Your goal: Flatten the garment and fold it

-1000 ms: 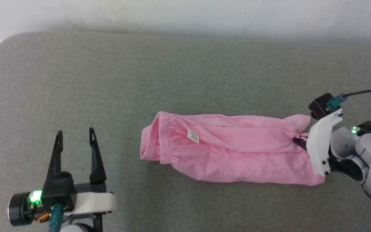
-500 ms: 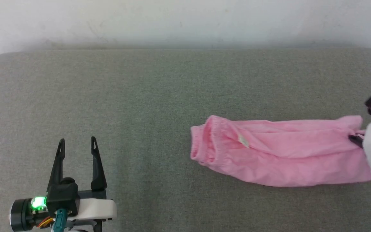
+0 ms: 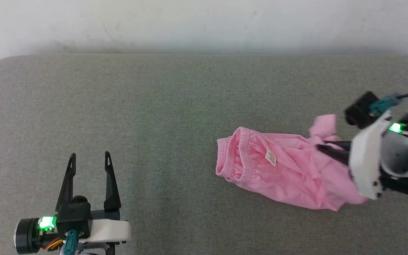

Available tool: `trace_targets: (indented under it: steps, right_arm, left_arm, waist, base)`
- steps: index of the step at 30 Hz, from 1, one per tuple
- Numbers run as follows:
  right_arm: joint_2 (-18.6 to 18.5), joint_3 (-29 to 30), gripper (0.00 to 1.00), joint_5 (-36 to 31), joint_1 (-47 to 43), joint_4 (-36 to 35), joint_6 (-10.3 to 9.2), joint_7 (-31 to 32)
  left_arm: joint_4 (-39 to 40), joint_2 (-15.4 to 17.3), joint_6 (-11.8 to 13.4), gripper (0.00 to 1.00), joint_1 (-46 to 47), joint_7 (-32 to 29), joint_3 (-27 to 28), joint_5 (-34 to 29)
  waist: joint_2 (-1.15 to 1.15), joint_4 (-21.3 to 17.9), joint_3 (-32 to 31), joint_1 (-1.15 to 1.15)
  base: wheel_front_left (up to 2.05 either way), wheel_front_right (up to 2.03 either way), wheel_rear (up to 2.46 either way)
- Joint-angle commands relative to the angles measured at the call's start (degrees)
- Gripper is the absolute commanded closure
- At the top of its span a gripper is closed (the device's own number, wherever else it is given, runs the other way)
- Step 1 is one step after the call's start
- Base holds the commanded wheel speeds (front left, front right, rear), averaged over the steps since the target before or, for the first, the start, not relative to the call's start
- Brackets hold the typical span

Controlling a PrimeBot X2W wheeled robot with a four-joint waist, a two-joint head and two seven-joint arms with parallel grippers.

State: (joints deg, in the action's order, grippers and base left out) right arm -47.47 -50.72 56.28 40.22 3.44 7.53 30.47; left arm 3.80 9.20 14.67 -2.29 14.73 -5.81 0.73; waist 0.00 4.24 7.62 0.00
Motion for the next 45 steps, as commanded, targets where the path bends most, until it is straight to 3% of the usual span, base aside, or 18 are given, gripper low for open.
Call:
trace_targets:
  steps: [1, 8, 15, 22, 27, 28, 29, 30, 38, 45]
  right_arm:
    - [0.72, -0.09, 1.0, -0.16, 0.83, -0.37, -0.04, 0.11]
    - [10.0, -4.02, 1.0, -4.48, 6.83, 1.81, -0.04, 2.66]
    - [18.58, -9.41, 1.0, -6.6, 10.67, 13.33, -0.04, 3.18]
    - [24.39, -16.13, 1.0, -8.93, 11.16, 26.84, -0.04, 1.65]
    - [26.65, -18.89, 1.0, -7.28, 10.69, 30.57, -0.04, -1.69]
    - [26.9, -19.03, 0.65, -6.74, 10.75, 30.52, -0.04, -2.93]
    - [27.01, -19.11, 0.04, -6.38, 10.97, 30.23, -0.04, -4.37]
    - [26.92, -19.02, 0.0, -6.11, 11.27, 29.78, -0.04, -5.94]
    - [22.69, -13.67, 0.0, -7.58, 13.31, 22.85, -0.04, -20.56]
    - [18.58, 2.3, 0.0, -14.38, 9.59, 22.0, -0.04, -34.57]
  left_arm:
    - [-0.16, -0.14, -0.02, 0.0, 0.32, 0.27, -0.13, -0.41]
    - [-0.53, -1.19, -0.2, 0.0, 3.12, 0.27, -1.54, -0.55]
    - [-0.52, -1.83, -0.41, 0.0, 5.72, 0.27, -1.95, -0.21]
    - [-0.85, -2.16, -0.26, 0.0, 6.58, 0.27, -1.71, -0.15]
    - [-1.75, -2.1, 0.03, 0.0, 5.74, 0.27, -0.92, 0.01]
    - [-2.0, -2.05, 0.11, 0.0, 5.33, 0.27, -0.69, 0.05]
    - [-2.27, -1.96, 0.12, 0.0, 4.87, 0.27, -0.48, 0.11]
    - [-2.48, -1.86, 0.09, 0.0, 4.43, 0.27, -0.29, 0.17]
    - [-2.94, -0.93, -0.38, 0.0, 1.32, 0.27, 1.33, 0.38]
    - [-2.03, -0.83, -0.63, 0.0, 0.25, 0.27, 1.7, 0.1]
  waist:
    - [0.0, 0.29, 0.45, 0.0]
    - [0.0, 2.36, 3.26, 0.0]
    - [0.0, 4.41, 6.29, 0.0]
    - [0.0, 4.76, 7.68, 0.0]
    - [0.0, 3.23, 5.92, 0.0]
    - [0.0, 2.74, 5.25, 0.0]
    - [0.0, 2.18, 4.49, 0.0]
    - [0.0, 1.64, 3.77, 0.0]
    - [0.0, -3.18, -0.21, 0.0]
    - [0.0, -5.26, -1.71, 0.0]
  base:
    - [0.0, 0.0, 0.0]
    - [0.0, 0.0, 0.0]
    - [0.0, 0.0, 0.0]
    - [0.0, 0.0, 0.0]
    - [0.0, 0.0, 0.0]
    - [0.0, 0.0, 0.0]
    - [0.0, 0.0, 0.0]
    - [0.0, 0.0, 0.0]
    - [0.0, 0.0, 0.0]
    - [0.0, 0.0, 0.0]
